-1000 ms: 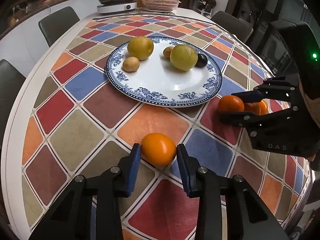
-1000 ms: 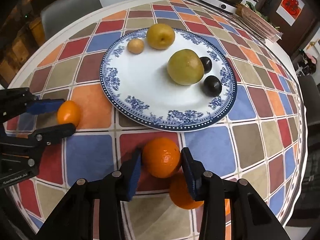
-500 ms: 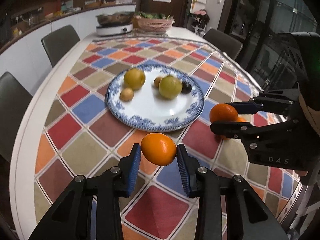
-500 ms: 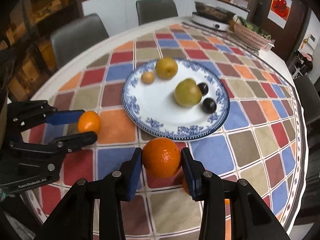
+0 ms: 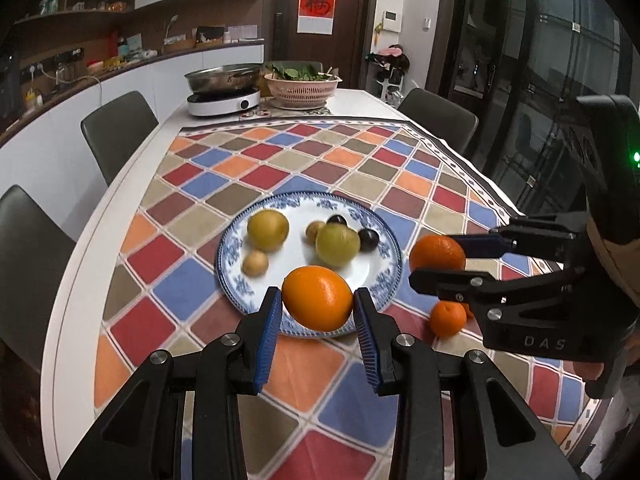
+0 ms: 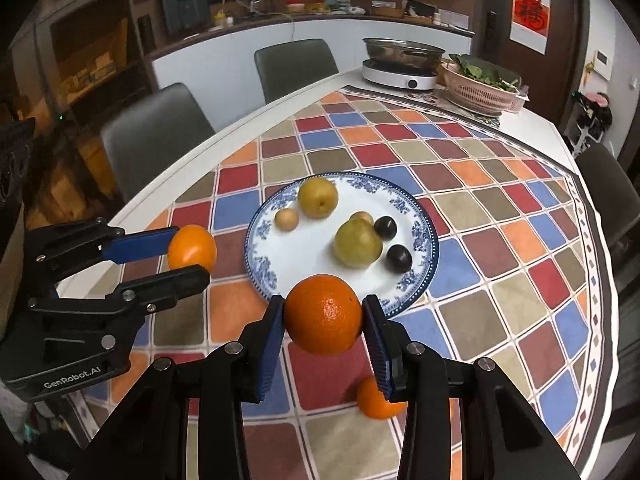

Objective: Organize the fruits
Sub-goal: 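Carry the orange in the left tool while the right tool carries its orange over the plate, then open the left tool onto the plate while the right tool releases its orange there, then move both open tools toward the last two oranges on the tablecloth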

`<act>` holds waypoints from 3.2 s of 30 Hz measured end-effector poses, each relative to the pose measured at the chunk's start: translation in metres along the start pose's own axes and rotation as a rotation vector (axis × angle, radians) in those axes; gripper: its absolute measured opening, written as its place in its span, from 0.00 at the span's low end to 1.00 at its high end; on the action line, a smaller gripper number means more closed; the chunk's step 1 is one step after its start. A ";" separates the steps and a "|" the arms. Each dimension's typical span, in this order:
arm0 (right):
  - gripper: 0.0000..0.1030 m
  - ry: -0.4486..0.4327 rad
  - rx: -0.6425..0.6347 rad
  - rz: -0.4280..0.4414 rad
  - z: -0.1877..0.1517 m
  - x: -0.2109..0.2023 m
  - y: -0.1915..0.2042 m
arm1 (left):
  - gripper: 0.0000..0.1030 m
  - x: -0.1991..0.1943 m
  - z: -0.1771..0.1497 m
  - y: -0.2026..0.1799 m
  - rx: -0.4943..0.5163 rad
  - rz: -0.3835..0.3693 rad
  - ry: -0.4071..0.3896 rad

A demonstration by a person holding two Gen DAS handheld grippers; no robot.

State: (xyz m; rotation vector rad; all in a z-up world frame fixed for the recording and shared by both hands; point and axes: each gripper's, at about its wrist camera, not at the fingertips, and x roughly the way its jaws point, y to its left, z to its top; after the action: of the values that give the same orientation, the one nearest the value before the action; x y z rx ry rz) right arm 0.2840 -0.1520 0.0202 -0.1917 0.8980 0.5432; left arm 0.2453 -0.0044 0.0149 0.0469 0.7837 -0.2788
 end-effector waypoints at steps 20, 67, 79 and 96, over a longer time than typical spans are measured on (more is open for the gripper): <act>0.39 0.110 0.086 0.020 0.013 0.076 -0.026 | 0.35 0.089 0.027 0.027 0.051 -0.002 0.077; 0.46 -0.143 0.062 -0.080 0.007 -0.031 -0.025 | 0.62 -0.022 0.022 -0.022 0.059 0.048 -0.105; 0.46 -0.196 0.044 -0.132 -0.023 -0.074 -0.032 | 0.65 -0.037 0.011 -0.063 0.094 0.004 -0.130; 0.46 -0.141 0.047 -0.161 -0.084 -0.074 -0.059 | 0.65 -0.006 -0.013 -0.121 0.271 -0.087 -0.109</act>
State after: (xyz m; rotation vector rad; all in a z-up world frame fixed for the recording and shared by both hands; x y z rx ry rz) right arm 0.2197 -0.2612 0.0225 -0.1785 0.7500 0.3807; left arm 0.2000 -0.1174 0.0171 0.2513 0.6369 -0.4653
